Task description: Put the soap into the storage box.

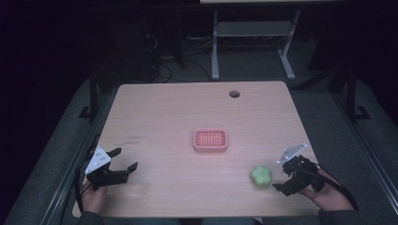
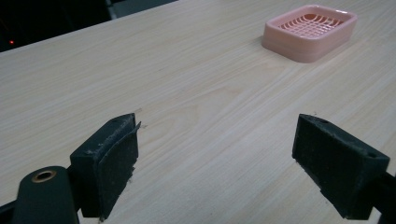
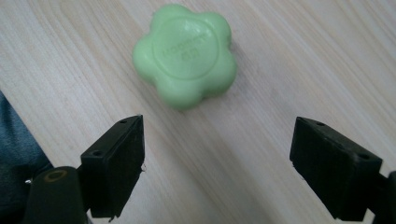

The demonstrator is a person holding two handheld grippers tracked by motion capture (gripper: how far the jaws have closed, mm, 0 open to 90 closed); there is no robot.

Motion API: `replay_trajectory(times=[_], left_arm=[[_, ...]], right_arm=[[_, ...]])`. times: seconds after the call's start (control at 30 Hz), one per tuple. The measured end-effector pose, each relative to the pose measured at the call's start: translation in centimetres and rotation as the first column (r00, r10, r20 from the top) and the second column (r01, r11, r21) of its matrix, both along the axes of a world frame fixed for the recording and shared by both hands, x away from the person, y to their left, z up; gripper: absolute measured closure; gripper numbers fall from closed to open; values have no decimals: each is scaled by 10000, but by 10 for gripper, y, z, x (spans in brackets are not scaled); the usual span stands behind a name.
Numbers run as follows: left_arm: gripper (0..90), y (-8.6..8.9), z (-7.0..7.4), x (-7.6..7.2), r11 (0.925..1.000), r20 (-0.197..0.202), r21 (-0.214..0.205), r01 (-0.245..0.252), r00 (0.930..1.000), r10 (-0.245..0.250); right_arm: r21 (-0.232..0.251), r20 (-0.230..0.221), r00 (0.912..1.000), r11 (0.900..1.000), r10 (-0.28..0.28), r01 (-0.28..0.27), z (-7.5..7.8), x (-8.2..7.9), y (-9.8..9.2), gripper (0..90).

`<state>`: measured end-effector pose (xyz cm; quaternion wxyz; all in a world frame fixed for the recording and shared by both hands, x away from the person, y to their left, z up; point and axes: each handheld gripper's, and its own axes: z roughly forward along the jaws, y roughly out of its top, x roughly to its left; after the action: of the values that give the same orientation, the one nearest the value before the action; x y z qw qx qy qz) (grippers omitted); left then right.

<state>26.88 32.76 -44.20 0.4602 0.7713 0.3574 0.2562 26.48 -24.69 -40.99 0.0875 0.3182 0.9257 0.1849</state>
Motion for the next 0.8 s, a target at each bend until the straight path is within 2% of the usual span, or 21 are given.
replay_trajectory(times=[0.13, 0.37, 0.5, 0.67, 0.8], left_arm=[[141, -1, 0, 0, 9999, -20, 118, 74, 10000, -74], [141, 0, 0, 1, 10000, 3, 17, 41, 10000, -41], [141, 0, 1, 0, 10000, -34, 71, 63, 10000, -63], [141, 0, 1, 0, 10000, -16, 51, 62, 10000, -62], [141, 0, 1, 0, 10000, -21, 33, 37, 10000, -37]], right_arm=[[-195, -87, 9997, 9996, 208, -210, 0, 2, 9, 176], [-537, -228, 9970, 9957, 742, -753, -1, 14, 25, 161], [-632, -301, 9965, 9948, 782, -799, -1, 17, 31, 155], [-763, -657, 9950, 9939, 752, -802, -6, 23, 40, 154], [-686, -630, 9956, 9949, 696, -739, -7, 26, 44, 154]])
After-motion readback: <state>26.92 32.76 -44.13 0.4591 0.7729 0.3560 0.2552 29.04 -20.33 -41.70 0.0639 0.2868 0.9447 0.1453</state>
